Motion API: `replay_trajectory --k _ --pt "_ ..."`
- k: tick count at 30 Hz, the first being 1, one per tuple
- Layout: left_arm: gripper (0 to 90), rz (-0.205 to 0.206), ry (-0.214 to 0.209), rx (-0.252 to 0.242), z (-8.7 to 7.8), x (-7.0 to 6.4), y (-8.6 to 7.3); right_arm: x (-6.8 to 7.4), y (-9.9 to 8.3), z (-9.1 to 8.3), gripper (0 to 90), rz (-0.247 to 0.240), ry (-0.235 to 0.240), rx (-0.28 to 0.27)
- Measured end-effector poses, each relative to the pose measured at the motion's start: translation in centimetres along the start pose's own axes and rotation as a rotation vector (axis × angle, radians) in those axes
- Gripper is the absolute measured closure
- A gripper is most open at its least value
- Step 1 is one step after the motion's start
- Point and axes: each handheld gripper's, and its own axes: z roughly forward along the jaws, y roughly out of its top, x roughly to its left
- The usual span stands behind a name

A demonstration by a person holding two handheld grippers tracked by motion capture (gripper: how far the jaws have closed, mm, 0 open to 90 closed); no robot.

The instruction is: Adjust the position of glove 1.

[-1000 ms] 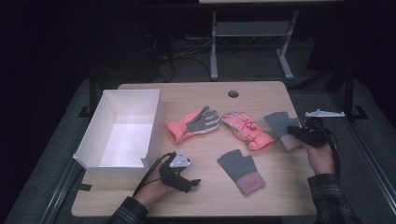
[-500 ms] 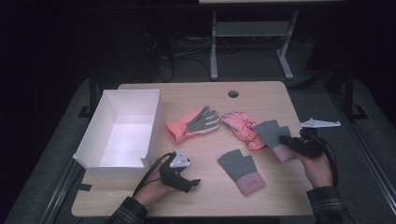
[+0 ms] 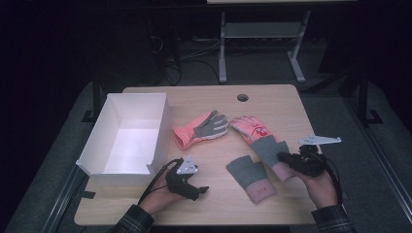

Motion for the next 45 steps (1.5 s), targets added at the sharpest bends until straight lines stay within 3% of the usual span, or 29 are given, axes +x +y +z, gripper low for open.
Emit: replay_trajectory --k 4,15,25,27,45 --pt "12.7 0.0 0.0 -0.001 0.0 0.0 0.0 1.6 -0.3 0.6 86.7 -0.007 0.027 0.003" --pt "12.7 0.001 0.0 -0.001 0.0 0.0 0.0 4.1 -0.7 2.8 86.6 -0.044 0.058 0.059" --pt "12.7 0.001 0.0 -0.001 0.0 0.0 0.0 4.6 -1.1 4.0 86.5 -0.048 0.064 0.106" --pt "12.7 0.001 0.0 0.0 0.0 0.0 0.0 4.7 -1.2 4.2 86.4 -0.065 0.062 0.108" --pt "12.7 0.002 -0.001 0.0 0.0 0.0 0.0 5.0 -1.5 5.2 84.4 -0.057 0.064 0.145"
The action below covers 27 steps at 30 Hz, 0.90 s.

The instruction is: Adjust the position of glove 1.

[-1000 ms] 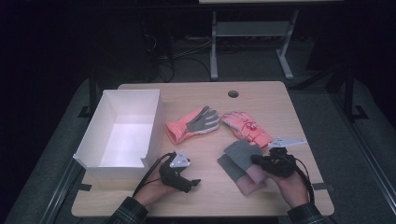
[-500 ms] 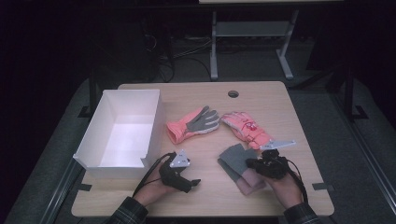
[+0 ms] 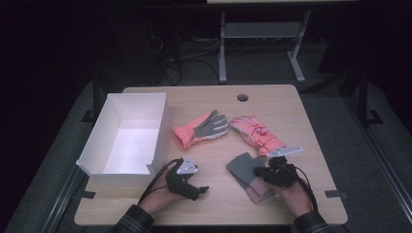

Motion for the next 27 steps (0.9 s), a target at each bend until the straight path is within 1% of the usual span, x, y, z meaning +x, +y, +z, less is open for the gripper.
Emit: replay_trajectory --k 1,3,5,6,8,12,13,15,16,18,19,21,22,23,25,27 --pt "12.7 0.0 0.0 0.0 0.0 0.0 0.0 0.0 0.0 0.1 82.5 -0.003 0.001 0.004" --pt "12.7 0.0 0.0 0.0 0.0 0.0 0.0 0.1 0.0 0.1 75.6 0.001 0.004 0.009" --pt "12.7 0.001 0.0 0.0 0.0 0.0 0.0 0.0 0.1 0.0 67.0 -0.006 0.009 -0.007" --pt "12.7 0.0 0.0 0.0 0.0 0.0 0.0 0.0 0.1 -0.2 65.0 -0.01 0.007 -0.014" --pt "12.8 0.001 0.001 0.0 0.0 0.0 0.0 -0.1 0.2 -0.7 66.9 -0.018 -0.003 -0.035" --pt "12.7 0.002 0.003 0.004 0.0 0.0 0.0 -1.1 -0.1 -2.1 83.3 -0.019 -0.029 -0.071" --pt "12.7 -0.001 0.004 0.008 0.0 0.0 0.1 -1.4 -0.2 -2.4 86.4 -0.017 -0.034 -0.072" --pt "12.7 -0.003 0.007 0.017 0.0 -0.1 0.2 -2.1 -0.5 -2.9 89.8 -0.015 -0.054 -0.069" --pt "12.7 -0.004 0.007 0.017 0.0 -0.1 0.2 -3.0 -1.0 -3.4 89.8 -0.017 -0.062 -0.061" --pt "12.7 -0.001 0.007 0.015 0.0 0.0 0.2 -3.2 -1.2 -3.6 89.0 -0.018 -0.064 -0.058" --pt "12.7 0.001 0.005 0.013 0.0 0.0 0.2 -3.6 -1.6 -3.9 84.7 -0.021 -0.056 -0.053" --pt "12.7 0.004 0.005 0.013 0.0 0.0 0.1 -4.0 -2.2 -4.3 81.2 -0.006 -0.047 -0.05" --pt "12.7 0.01 0.007 0.014 0.0 0.0 0.2 -4.0 -2.6 -4.5 78.9 0.005 -0.033 -0.051" --pt "12.7 0.001 0.005 0.008 0.0 0.0 0.1 -4.0 -2.8 -4.6 78.4 0.004 -0.031 -0.05" --pt "12.7 -0.005 0.004 0.012 0.0 -0.1 0.1 -3.8 -3.3 -4.7 79.2 0.002 -0.047 -0.034" --pt "12.7 -0.002 0.005 0.015 0.0 -0.1 0.1 -4.0 -3.7 -4.3 84.8 -0.015 -0.06 0.0"
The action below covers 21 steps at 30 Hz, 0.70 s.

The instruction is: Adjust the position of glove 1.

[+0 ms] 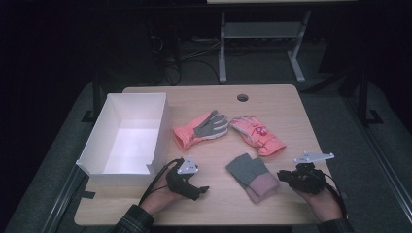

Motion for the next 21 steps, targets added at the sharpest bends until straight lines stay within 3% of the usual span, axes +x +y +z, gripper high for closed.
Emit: replay_trajectory --k 3,5,11,17,19,21 --pt "12.7 -0.004 0.0 -0.002 0.0 0.0 0.0 -0.4 -0.5 0.8 88.7 -0.026 -0.001 0.066" --pt "12.7 -0.007 0.0 -0.005 0.0 -0.1 0.0 -0.7 -0.7 1.2 89.6 -0.021 0.036 0.082" --pt "12.7 -0.004 0.0 -0.002 0.0 0.0 0.0 -0.2 -0.5 0.8 89.8 -0.009 0.111 0.045" --pt "13.1 -0.01 0.008 0.01 0.0 -0.1 0.2 0.1 -0.4 0.6 90.0 -0.012 0.134 0.023" --pt "17.4 -0.03 -0.003 0.025 -0.2 -0.1 0.6 0.0 -0.4 0.7 90.0 -0.013 0.128 0.036" --pt "31.3 -0.049 -0.037 -0.019 -0.6 -0.4 1.0 -0.1 -0.4 0.7 90.0 -0.015 0.12 0.048"
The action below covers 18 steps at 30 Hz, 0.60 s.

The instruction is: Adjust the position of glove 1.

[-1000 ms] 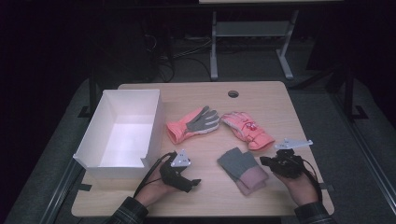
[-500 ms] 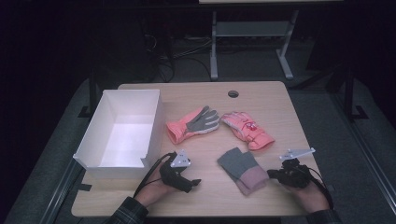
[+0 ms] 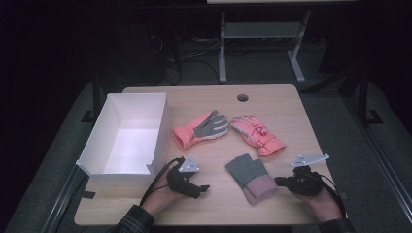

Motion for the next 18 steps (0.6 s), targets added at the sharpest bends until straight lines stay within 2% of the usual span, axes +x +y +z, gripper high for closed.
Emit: replay_trajectory --k 2,3,6,7,9,11,15,17,18 --pt "46.0 -0.013 -0.016 -0.018 -0.2 -0.4 0.9 0.0 0.0 0.0 90.0 -0.004 0.0 0.003" --pt "56.2 -0.007 -0.029 -0.026 -0.1 -0.6 1.4 0.1 0.0 0.0 90.0 -0.006 0.0 0.005" --pt "83.9 0.018 -0.058 -0.008 0.8 -1.6 3.0 0.1 0.1 0.1 90.0 -0.014 -0.002 0.011" --pt "89.4 0.027 -0.065 -0.004 1.3 -2.1 3.4 0.1 0.1 0.1 90.0 -0.015 -0.002 0.011" --pt "89.5 0.047 -0.089 0.016 2.1 -2.9 3.9 0.1 0.1 0.1 90.0 -0.016 -0.002 0.011" --pt "89.5 0.084 -0.118 0.038 3.3 -4.0 4.4 -0.1 0.0 0.1 90.0 -0.019 -0.002 0.012" --pt "89.5 0.102 -0.155 0.043 5.3 -5.7 5.2 -0.1 0.0 0.4 90.0 -0.018 0.004 0.019" --pt "89.5 0.116 -0.159 0.051 6.0 -6.2 5.5 0.0 0.0 0.4 90.0 -0.024 0.003 0.023" --pt "89.5 0.109 -0.165 0.052 6.4 -6.3 5.7 0.0 0.0 0.4 90.0 -0.022 0.009 0.024"
